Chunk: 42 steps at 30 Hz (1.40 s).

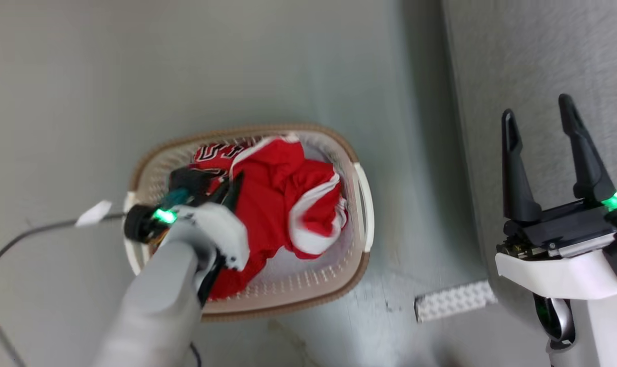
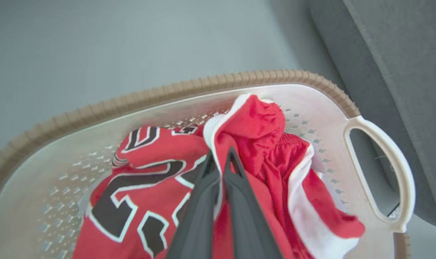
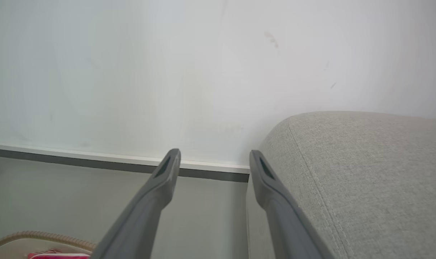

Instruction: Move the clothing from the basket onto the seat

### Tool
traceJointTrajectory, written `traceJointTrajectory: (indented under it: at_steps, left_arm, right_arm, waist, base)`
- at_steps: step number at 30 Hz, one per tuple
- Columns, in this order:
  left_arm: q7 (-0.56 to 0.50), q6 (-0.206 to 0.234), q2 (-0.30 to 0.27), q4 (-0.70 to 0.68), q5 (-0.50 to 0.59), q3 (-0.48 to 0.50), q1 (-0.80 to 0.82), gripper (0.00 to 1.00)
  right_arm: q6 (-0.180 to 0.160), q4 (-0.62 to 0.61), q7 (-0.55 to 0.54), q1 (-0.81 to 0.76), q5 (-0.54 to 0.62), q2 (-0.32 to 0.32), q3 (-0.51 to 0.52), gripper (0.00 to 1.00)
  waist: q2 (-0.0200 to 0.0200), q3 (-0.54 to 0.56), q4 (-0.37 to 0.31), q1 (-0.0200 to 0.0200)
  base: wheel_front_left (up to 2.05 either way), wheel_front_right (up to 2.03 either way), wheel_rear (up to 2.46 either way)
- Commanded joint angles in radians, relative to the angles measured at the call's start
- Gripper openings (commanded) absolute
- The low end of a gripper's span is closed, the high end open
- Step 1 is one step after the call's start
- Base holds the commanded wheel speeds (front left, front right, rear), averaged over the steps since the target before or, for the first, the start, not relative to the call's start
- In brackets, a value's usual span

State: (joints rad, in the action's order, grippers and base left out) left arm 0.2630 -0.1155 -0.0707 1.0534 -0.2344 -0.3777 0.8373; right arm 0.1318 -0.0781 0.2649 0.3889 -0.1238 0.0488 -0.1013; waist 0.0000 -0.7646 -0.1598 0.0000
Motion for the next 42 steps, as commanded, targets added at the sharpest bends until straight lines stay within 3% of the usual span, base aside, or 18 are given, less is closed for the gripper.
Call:
traceJointTrajectory:
  at_steps: [1,14,19,33,42]
  left_arm:
    - [0.002,-0.004,-0.024,-0.04,-0.017,0.014,-0.056,0.0]
    - [0.002,-0.011,-0.094,-0.437,-0.069,0.057,-0.434,0.0]
    - [-0.027,0.013,-0.12,-0.613,-0.073,0.059,-0.539,0.0]
    - [-0.173,0.11,-0.175,-1.049,-0.107,0.097,-0.732,0.0]
    - [-0.234,0.149,-0.204,-1.176,-0.119,0.121,-0.769,0.0]
  right_arm:
    - [-0.002,0.016,-0.001,-0.003,-0.016,0.003,0.0,1.0]
    - [-0.002,0.156,-0.001,-0.12,-0.044,0.003,0.007,1.0]
    - [-0.002,0.19,-0.001,-0.164,-0.047,0.003,0.007,1.0]
    - [-0.002,0.249,-0.001,-0.245,-0.066,0.003,-0.037,1.0]
    - [-0.002,0.273,-0.001,-0.248,-0.083,0.003,-0.14,1.0]
  waist:
    - [0.0,0.092,0.02,0.0]
    - [0.0,0.461,0.065,0.0]
    - [0.0,0.556,0.074,0.0]
    - [0.0,0.734,0.057,0.0]
    - [0.0,0.754,0.025,0.0]
  base:
    - [0.0,0.0,0.0]
    - [0.0,0.0,0.0]
    - [0.0,0.0,0.0]
    - [0.0,0.0,0.0]
    - [0.0,0.0,0.0]
